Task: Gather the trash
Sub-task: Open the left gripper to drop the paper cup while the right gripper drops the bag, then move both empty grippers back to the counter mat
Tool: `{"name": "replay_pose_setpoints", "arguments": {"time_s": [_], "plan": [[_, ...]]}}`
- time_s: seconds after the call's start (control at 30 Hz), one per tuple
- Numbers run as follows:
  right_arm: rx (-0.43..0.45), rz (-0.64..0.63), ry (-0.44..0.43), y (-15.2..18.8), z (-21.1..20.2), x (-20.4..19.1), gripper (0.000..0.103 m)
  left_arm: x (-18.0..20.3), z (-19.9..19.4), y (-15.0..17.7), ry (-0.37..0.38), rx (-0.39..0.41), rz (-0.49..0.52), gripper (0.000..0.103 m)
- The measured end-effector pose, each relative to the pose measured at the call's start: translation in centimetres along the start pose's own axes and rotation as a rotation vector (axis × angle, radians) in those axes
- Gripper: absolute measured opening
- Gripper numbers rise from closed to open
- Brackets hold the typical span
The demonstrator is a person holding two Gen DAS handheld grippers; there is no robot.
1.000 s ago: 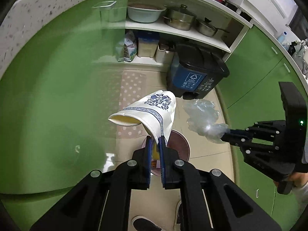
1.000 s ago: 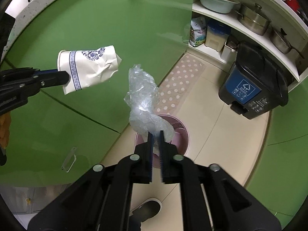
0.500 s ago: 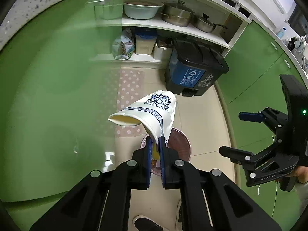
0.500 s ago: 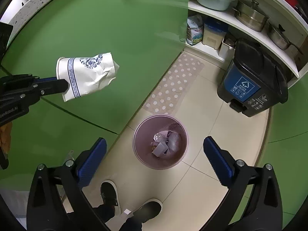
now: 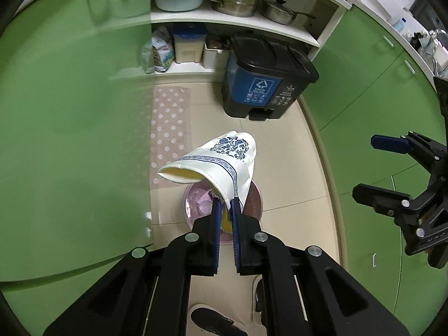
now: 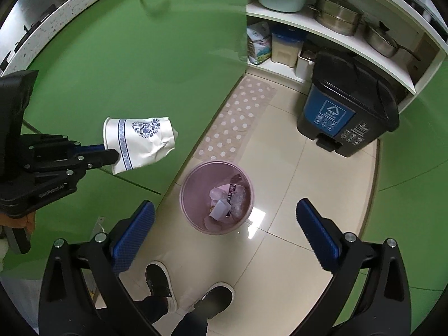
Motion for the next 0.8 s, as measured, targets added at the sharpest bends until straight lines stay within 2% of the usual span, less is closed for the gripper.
{"name": "replay_pose_setpoints", "arguments": {"time_s": [0.23,0.33,0.37,0.4,0.43,0.47,0.8], "plan": [[0.006,0.037,0.0,0.7,-0.3,1.6,0.099,1.1,1.1,-0.4,0.005,-0.02,0.017,0.008],[0.007,0.043,-0.003,0.7,-0.4,2.0,0.099,1.4,1.2,-0.9,0.004,-0.017,0.025,0.019],[0.009,0.046,-0.004,0.7,-0.5,2.2,0.099,1.4,1.3,-1.1,-0.004,-0.017,0.024,0.038],[0.012,0.048,-0.003,0.6,-0.6,2.4,0.099,1.3,1.4,-1.3,-0.011,-0.007,0.02,0.077],[0.014,0.049,-0.002,0.7,-0.7,2.5,0.099,1.3,1.3,-1.4,-0.017,0.011,0.015,0.094],[0.017,0.051,-0.001,0.7,-0.8,2.8,0.099,1.3,1.1,-1.6,-0.014,0.032,0.014,0.096],[0.005,0.057,-0.005,1.2,-0.1,2.9,0.099,1.2,2.5,-1.3,-0.034,-0.017,0.009,0.096]]}}
Point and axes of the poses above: each gripper's, at about its wrist camera, not at the fingertips, and z roughly the way its jaws point, x to its right, y to its underside, the point moved 3 cm from there along z, roughly the way its jaws point, and after that the axes turned 3 degrees about -x, right-handed, at the moved point
